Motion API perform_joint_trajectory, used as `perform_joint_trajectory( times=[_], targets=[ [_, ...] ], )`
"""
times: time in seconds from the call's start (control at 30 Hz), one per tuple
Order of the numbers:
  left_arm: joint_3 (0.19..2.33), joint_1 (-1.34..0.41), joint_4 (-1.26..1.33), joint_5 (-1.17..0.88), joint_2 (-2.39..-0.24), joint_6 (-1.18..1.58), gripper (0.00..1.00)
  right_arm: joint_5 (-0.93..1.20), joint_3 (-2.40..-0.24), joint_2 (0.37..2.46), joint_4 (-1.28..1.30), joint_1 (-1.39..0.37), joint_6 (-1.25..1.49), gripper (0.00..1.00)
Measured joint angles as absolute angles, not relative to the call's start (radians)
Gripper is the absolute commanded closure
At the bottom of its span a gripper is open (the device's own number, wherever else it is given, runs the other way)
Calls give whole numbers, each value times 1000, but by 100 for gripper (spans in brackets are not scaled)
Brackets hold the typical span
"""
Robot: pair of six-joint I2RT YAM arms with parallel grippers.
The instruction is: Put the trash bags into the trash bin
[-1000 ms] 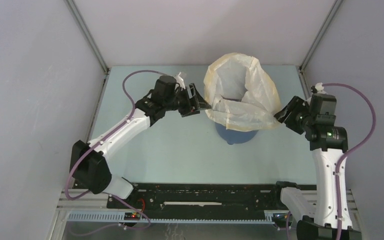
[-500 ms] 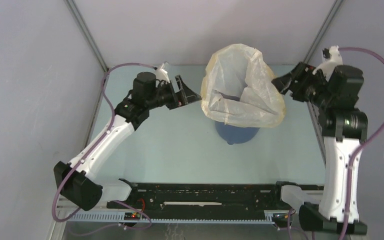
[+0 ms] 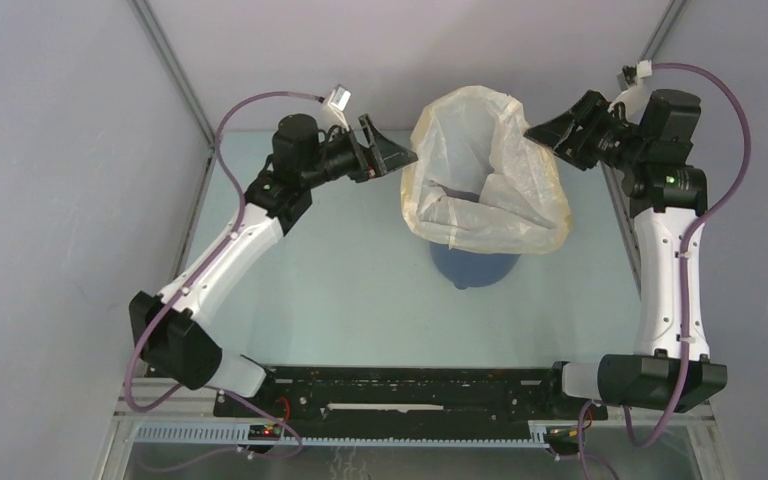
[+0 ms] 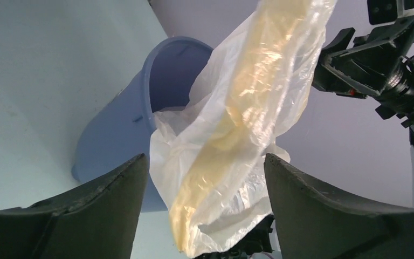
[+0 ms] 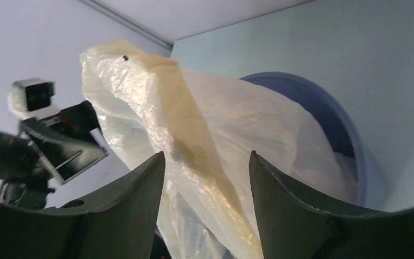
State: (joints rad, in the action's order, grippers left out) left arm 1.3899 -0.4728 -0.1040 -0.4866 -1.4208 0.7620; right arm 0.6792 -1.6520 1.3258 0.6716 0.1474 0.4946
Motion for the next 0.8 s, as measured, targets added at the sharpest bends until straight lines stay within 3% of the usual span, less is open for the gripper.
perform_joint_trajectory(
  times=[0.13, 0.27, 0.33, 0.4, 0.67, 0.73, 0.8],
  targets=[
    [1398, -475, -72, -506, -1478, 794, 47, 731, -1607, 1315, 620, 148, 542, 51],
    [1398, -474, -60, -506, -1510, 827, 72, 756, -1561, 1315, 565, 150, 596, 83],
    [1402, -474, -44, -510, -1524, 847, 90, 757, -1534, 1315, 540, 157, 624, 93],
    [1417, -472, -23, -518, -1545, 868, 99, 743, -1512, 1315, 530, 167, 654, 100],
    [1443, -455, 40, -513, -1602, 938, 100, 680, -1500, 1328, 529, 188, 687, 100],
    [1443, -445, 46, -504, -1607, 953, 89, 662, -1500, 1335, 536, 189, 686, 100],
    [1441, -432, 72, -509, -1607, 968, 68, 655, -1500, 1341, 543, 192, 686, 100]
  ],
)
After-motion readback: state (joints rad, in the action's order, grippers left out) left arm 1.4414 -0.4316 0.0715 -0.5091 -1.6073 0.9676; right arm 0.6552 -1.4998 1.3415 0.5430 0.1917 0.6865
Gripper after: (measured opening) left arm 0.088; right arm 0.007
